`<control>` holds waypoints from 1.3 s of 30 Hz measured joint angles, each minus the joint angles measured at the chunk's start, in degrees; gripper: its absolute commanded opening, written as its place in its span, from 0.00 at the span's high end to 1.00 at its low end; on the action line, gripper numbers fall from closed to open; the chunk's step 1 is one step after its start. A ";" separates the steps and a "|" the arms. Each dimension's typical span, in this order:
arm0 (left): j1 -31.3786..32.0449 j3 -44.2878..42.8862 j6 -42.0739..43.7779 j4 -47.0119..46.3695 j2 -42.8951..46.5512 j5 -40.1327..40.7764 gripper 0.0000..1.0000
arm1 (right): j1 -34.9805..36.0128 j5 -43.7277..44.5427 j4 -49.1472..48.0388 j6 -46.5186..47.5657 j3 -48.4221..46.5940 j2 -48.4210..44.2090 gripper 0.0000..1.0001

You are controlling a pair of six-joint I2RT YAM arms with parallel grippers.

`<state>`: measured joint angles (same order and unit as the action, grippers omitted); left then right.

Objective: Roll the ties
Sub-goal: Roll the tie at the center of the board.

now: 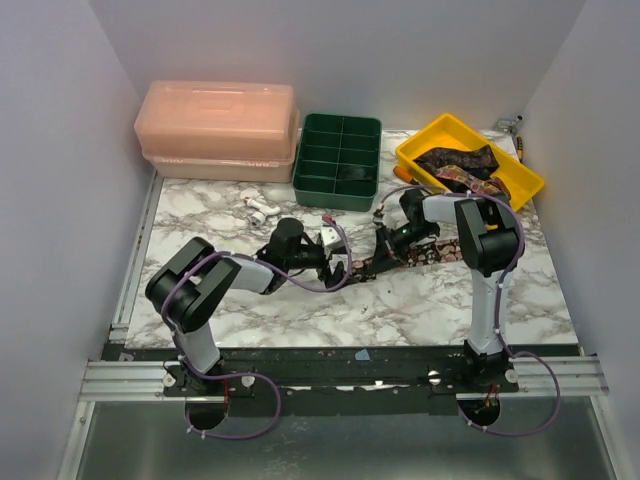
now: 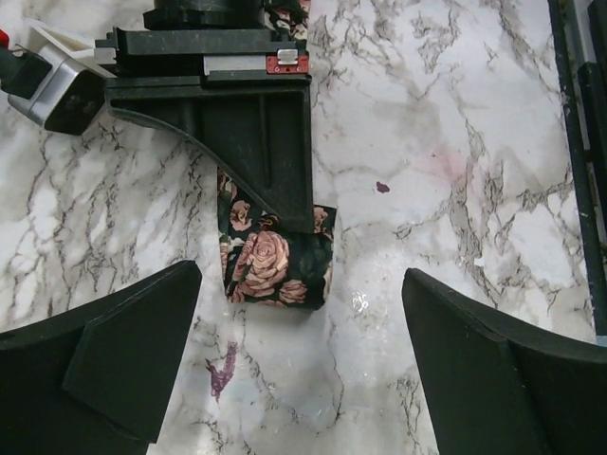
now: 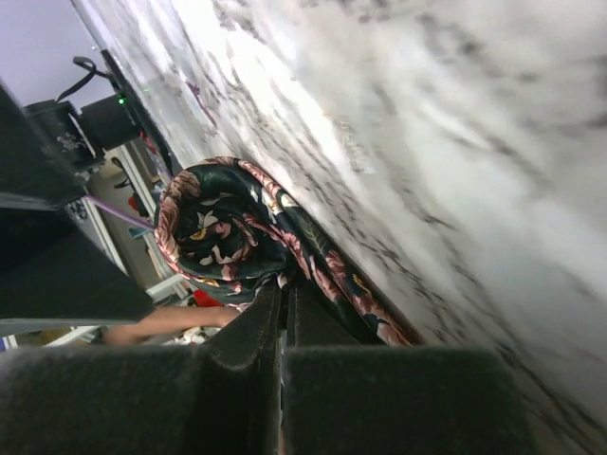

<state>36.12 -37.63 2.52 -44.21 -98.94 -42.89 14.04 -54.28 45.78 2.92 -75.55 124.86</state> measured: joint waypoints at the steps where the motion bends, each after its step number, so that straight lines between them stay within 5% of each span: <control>1: 0.07 0.52 0.11 -0.90 -0.33 0.02 0.02 | 0.37 -0.92 -0.90 -0.39 1.29 -0.33 0.99; 6: 0.46 1.22 1.88 -5.33 -5.05 0.59 0.02 | 2.54 -2.38 -6.16 -3.63 4.59 -1.77 0.99; 9: 0.35 1.16 2.99 -7.17 -7.80 0.52 0.11 | 2.99 -3.26 -8.44 -5.18 5.27 -1.88 0.99; 16: 1.18 0.42 4.50 -9.99 -12.81 0.66 0.55 | 3.28 -4.35 -12.00 -7.87 5.75 -1.86 0.99; 22: 1.79 -0.59 6.60 -8.61 -13.05 0.98 0.90 | 3.19 -4.96 -13.57 -9.86 6.34 -2.62 0.74; 30: 1.88 -2.21 9.46 1.03 -9.79 1.79 0.94 | -2.27 -1.38 -6.56 -3.76 5.05 -9.07 0.67; 39: 1.84 -3.23 11.21 7.19 -7.98 1.46 0.94 | -10.69 16.35 -0.02 5.81 1.36 -10.12 0.71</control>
<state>37.95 -40.86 13.74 -37.01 -106.91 -41.43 3.36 -37.93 45.76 8.73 -74.19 114.74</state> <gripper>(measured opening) 0.336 0.295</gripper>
